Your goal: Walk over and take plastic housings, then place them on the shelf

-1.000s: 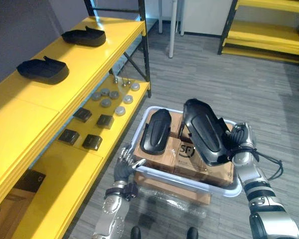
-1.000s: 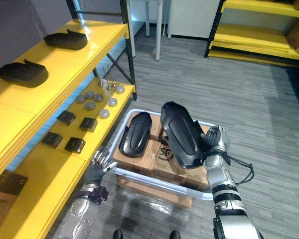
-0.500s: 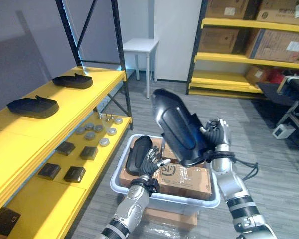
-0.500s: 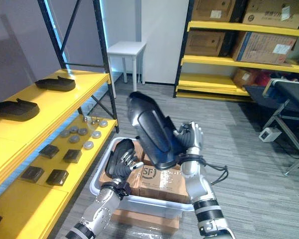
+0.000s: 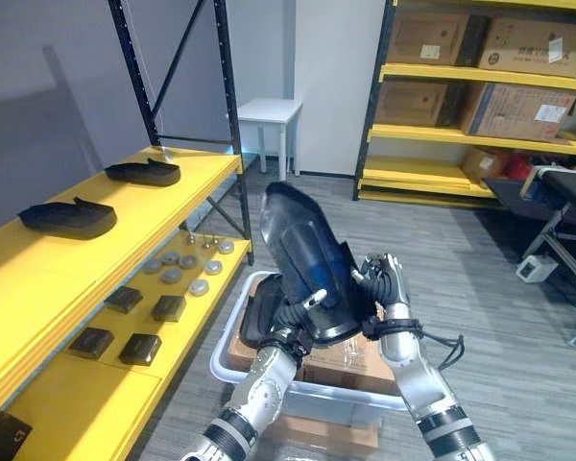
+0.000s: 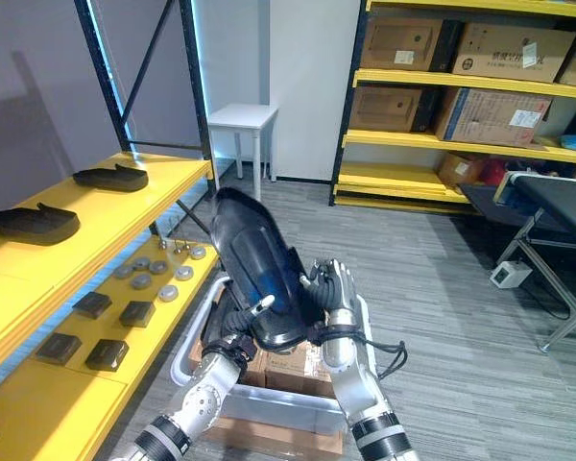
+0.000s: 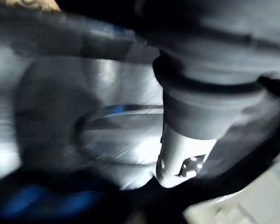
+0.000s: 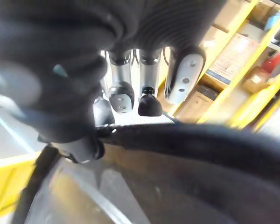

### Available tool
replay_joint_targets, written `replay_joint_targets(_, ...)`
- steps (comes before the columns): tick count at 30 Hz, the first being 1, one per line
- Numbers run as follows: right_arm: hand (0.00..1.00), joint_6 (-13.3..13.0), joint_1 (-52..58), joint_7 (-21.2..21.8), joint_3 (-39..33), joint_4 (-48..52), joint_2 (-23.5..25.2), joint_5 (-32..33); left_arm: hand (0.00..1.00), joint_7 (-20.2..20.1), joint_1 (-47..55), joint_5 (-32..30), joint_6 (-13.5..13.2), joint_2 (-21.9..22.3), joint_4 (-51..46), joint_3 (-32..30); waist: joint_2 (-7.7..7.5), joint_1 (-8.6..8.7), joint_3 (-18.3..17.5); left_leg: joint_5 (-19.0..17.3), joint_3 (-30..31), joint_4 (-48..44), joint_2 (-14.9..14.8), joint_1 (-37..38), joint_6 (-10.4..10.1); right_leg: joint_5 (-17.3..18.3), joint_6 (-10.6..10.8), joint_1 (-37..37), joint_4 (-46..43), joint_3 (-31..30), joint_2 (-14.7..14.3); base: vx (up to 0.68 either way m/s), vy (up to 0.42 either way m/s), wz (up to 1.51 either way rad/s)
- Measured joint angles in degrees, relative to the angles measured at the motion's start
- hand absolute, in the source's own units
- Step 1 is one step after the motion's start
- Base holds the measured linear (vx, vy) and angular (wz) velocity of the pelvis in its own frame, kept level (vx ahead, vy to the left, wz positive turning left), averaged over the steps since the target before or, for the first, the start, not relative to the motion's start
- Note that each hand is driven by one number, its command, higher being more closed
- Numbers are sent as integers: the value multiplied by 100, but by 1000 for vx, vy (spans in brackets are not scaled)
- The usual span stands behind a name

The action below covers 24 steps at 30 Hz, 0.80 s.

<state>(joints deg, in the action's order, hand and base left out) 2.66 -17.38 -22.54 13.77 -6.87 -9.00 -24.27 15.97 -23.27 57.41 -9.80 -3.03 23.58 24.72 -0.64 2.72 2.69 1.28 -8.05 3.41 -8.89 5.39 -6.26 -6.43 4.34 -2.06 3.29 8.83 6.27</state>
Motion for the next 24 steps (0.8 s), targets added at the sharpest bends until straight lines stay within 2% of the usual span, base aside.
replay_joint_targets(1,100,-34,46,-3,54,40,-8,38,100,72,0,40,-70,0,-1,-73,-2,9,-1,0,0,-6,0,0,0,0,0,0,1,-4,0,0,0,0)
replay_joint_targets(3,100,-227,315,-41,433,148,0,132,100,385,-8,89,-459,57,-49,-267,-26,42,-15,3,4,-42,1,-6,-1,0,0,-22,20,-5,1,32,8,-2)
replay_joint_targets(6,100,-540,527,-50,760,191,24,230,100,638,-6,-32,-769,98,-48,-656,-39,50,-12,5,70,-130,6,-36,1,6,2,-114,47,77,15,17,6,10)
replay_joint_targets(8,100,-677,594,-62,774,207,44,362,100,642,-3,-248,-819,102,-69,-703,-42,45,-11,6,322,-179,16,-151,3,39,13,-185,55,310,31,-19,-10,59)
replay_joint_targets(11,100,-848,599,-91,835,199,59,503,100,641,128,-479,-873,98,-235,-755,-44,-86,-11,109,750,-185,33,-432,11,56,5,-207,95,765,31,-30,-24,80)
replay_joint_targets(14,100,-883,598,-90,954,140,98,610,100,604,453,-587,-846,95,-319,-730,-37,-229,3,250,1130,-224,93,-679,42,133,28,-375,123,1316,55,-33,-26,94)
replay_joint_targets(15,100,-911,598,-88,990,125,116,614,100,524,597,-586,-795,94,-379,-734,-36,-234,4,264,1089,-290,112,-786,68,209,28,-426,103,1538,81,-59,22,130)
replay_joint_targets(17,100,-1039,578,-86,1004,127,175,687,100,409,822,-586,-700,93,-532,-731,-54,-249,41,166,406,-421,57,-1023,476,320,75,-439,-30,1945,199,-32,51,114)
replay_joint_targets(18,100,-1082,500,-83,1014,126,208,695,100,360,919,-587,-631,92,-605,-730,-39,-276,81,134,-357,-594,-86,-1153,657,344,98,-442,-86,2180,282,9,37,105)
replay_joint_targets(19,100,-1114,366,-76,1023,102,195,695,100,327,1008,-587,-564,92,-727,-729,2,-287,100,167,-1208,-806,-278,-1289,745,365,135,-440,-91,2391,361,31,49,102)
replay_joint_targets(21,100,-1153,131,-71,1059,86,197,694,100,271,1111,-588,-499,73,-921,-740,2,-309,105,175,-2325,-1057,-476,-1395,789,402,216,-382,-145,2565,514,121,147,81)
replay_joint_targets(23,100,-1157,-92,-45,1119,93,257,691,100,225,1321,-663,-415,-55,-1235,-747,-31,-364,121,164,-2635,-1230,-372,-1506,693,395,243,-336,-194,2653,704,166,205,65)
replay_joint_targets(24,100,-1164,-92,-33,1113,153,329,691,100,214,1492,-821,-321,-134,-1487,-757,-52,-348,117,150,-2728,-1286,-230,-1573,687,414,270,-400,-198,2737,829,194,192,78)
